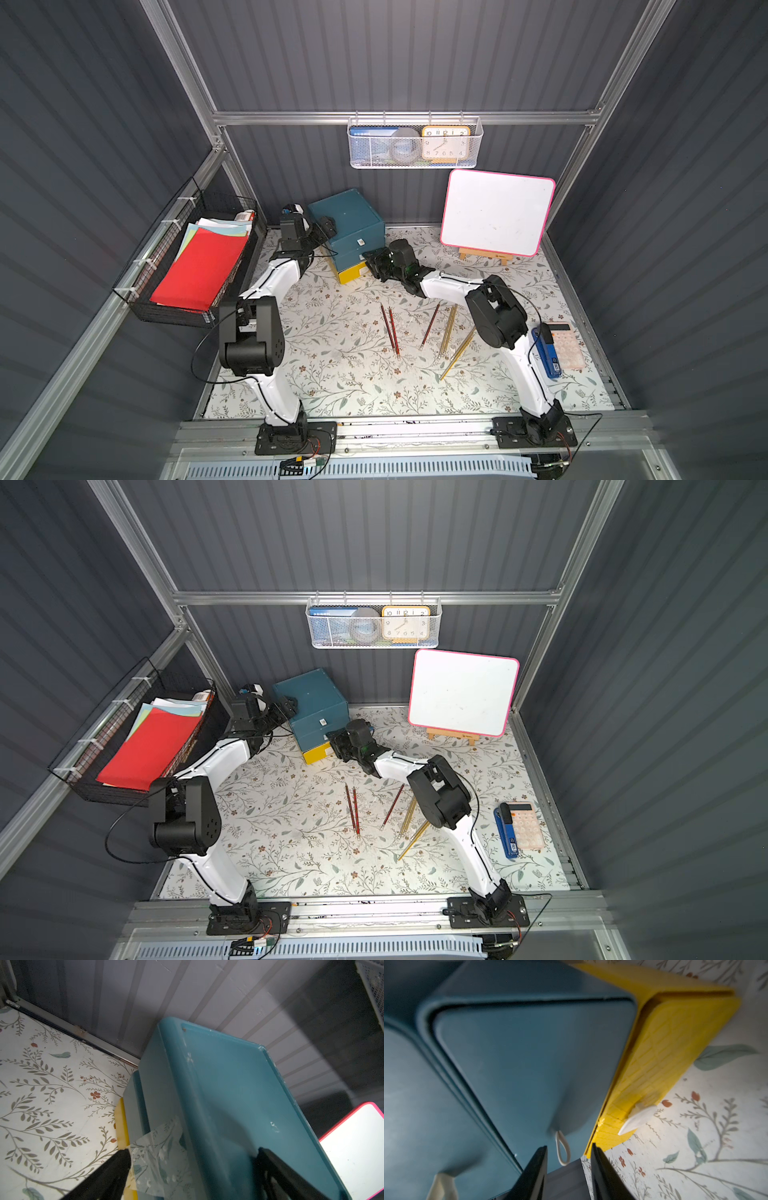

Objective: Please place the pencils in the drawer according to their color
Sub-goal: Open the drawer in the storage box.

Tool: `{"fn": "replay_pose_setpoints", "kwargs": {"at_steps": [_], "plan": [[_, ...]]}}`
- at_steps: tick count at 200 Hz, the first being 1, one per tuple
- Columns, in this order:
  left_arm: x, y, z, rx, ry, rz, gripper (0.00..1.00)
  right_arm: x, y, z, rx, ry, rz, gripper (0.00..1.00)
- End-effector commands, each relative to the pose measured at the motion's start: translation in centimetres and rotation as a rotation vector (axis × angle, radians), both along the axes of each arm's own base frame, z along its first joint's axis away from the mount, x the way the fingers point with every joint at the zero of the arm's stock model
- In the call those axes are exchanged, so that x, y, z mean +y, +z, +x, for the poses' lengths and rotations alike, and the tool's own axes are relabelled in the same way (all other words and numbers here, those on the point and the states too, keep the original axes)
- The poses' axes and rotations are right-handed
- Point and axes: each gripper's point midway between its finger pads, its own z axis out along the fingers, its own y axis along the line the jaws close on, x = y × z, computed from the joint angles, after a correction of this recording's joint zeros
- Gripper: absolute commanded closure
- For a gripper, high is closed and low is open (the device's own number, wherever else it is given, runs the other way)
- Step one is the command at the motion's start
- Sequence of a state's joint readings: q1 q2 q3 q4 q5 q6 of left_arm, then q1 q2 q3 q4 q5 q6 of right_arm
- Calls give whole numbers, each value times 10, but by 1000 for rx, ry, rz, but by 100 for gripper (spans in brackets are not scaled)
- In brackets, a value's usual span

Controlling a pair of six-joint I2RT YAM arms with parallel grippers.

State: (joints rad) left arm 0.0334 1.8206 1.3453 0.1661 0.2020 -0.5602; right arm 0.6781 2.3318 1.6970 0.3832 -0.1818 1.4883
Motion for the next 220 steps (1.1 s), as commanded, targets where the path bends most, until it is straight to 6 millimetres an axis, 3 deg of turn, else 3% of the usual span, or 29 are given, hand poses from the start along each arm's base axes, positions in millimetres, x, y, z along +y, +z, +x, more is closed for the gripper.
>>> {"fn": "replay_pose_setpoints", "kwargs": {"at_steps": [1,81,136,183,220], "plan": [[0,-31,-14,100,-15,29,0,4,-3,2,7,-2,-5,64],[0,-32,-15,101,-14,26,0,7,-7,3,13,4,9,100],[0,-30,-15,96,-15,24,0,3,-3,-2,3,6,25,100],[0,-31,-15,99,-17,25,0,-9,12,-16,-28,5,39,100],[0,-32,-14,100,-16,25,0,-16,13,-30,-23,18,58,100]]}}
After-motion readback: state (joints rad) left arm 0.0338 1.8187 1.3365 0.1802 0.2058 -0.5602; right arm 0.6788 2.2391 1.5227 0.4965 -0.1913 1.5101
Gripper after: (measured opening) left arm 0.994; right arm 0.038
